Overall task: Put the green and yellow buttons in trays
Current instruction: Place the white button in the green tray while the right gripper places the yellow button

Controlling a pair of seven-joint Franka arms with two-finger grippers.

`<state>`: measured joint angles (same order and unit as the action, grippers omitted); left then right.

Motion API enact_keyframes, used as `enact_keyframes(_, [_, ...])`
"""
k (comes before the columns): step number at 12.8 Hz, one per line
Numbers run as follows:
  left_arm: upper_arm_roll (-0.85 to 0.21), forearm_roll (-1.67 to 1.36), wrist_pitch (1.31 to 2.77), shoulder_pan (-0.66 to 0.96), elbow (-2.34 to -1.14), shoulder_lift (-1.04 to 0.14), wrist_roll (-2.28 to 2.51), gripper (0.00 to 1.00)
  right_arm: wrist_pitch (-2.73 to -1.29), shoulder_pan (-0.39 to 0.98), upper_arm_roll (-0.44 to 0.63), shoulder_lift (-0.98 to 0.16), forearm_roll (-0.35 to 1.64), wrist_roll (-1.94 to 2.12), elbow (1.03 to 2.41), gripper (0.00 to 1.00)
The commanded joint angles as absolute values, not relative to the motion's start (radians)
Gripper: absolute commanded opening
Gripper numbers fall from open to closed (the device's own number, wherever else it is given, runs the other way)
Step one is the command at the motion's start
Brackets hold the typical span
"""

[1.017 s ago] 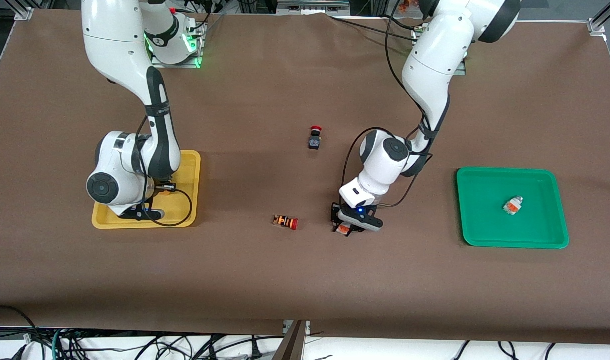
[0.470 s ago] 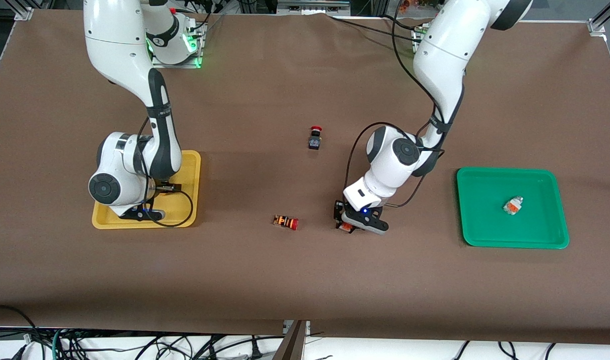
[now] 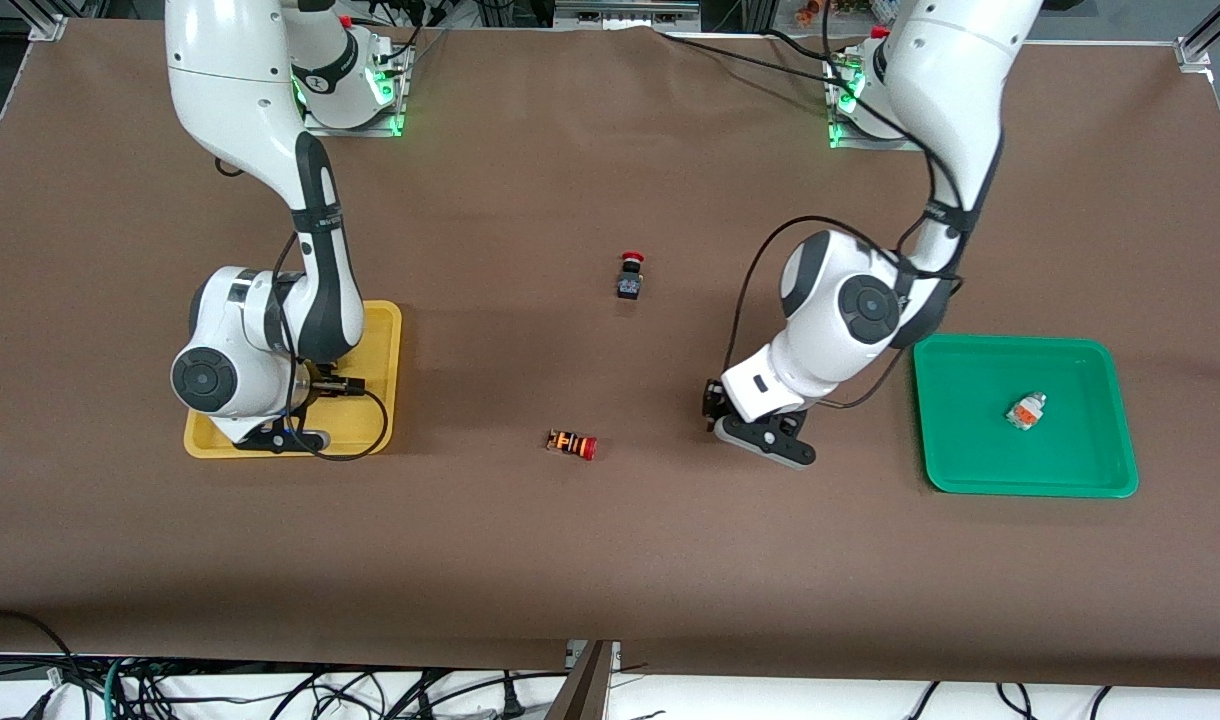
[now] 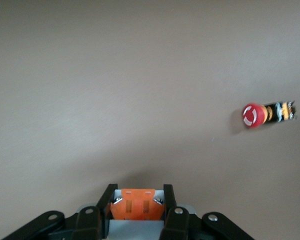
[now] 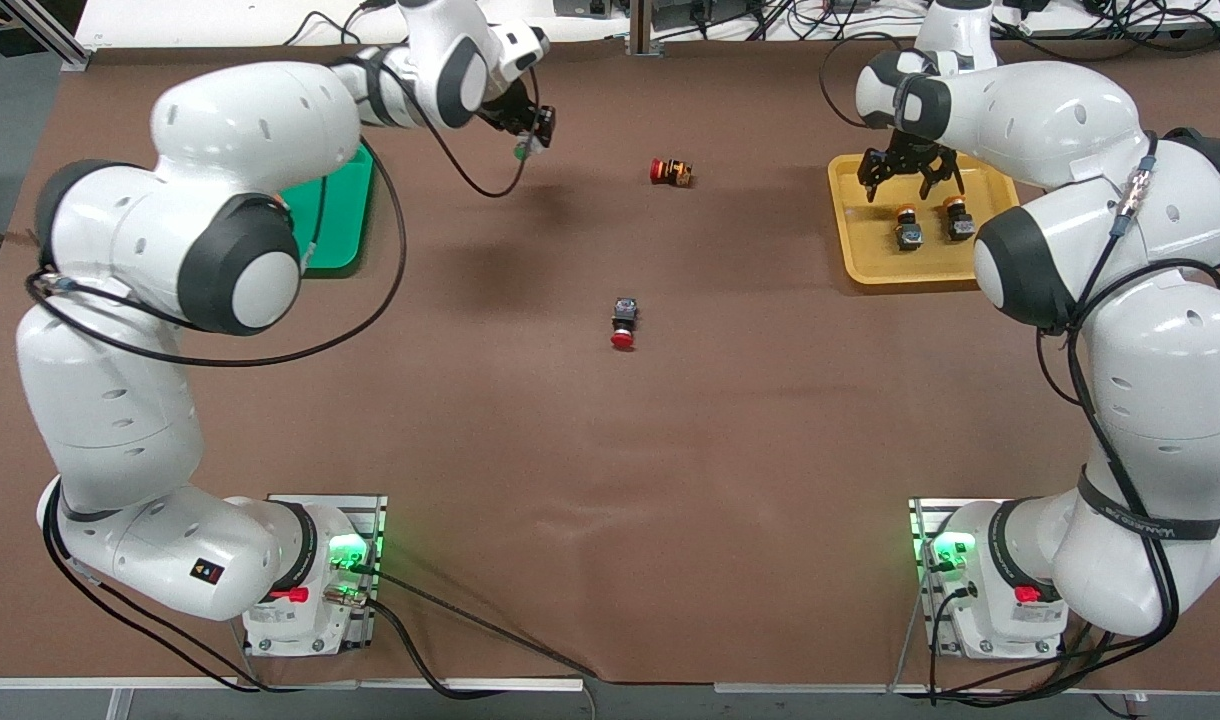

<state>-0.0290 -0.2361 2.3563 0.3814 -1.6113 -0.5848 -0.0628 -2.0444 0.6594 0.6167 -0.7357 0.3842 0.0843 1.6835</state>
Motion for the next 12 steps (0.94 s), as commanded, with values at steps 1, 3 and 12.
enact_keyframes(1, [-0.034, -0.161, 2.156, 0.322, -1.621, -0.476, -0.067, 0.15, -1.981, 0.655, 0.626, -0.719, 0.377, 0.113, 1.634, 0.99])
enact_keyframes(3, [-0.032, -0.121, 1.986, 0.295, -1.568, -0.447, -0.071, 0.16, -1.947, 0.641, 0.629, -0.721, 0.377, 0.115, 1.606, 0.99])
enact_keyframes(12, [0.121, -0.052, 1.756, 0.183, -1.552, -0.402, -0.431, 0.21, -1.951, 0.358, 0.338, -0.661, 0.271, 0.103, 1.594, 0.99])
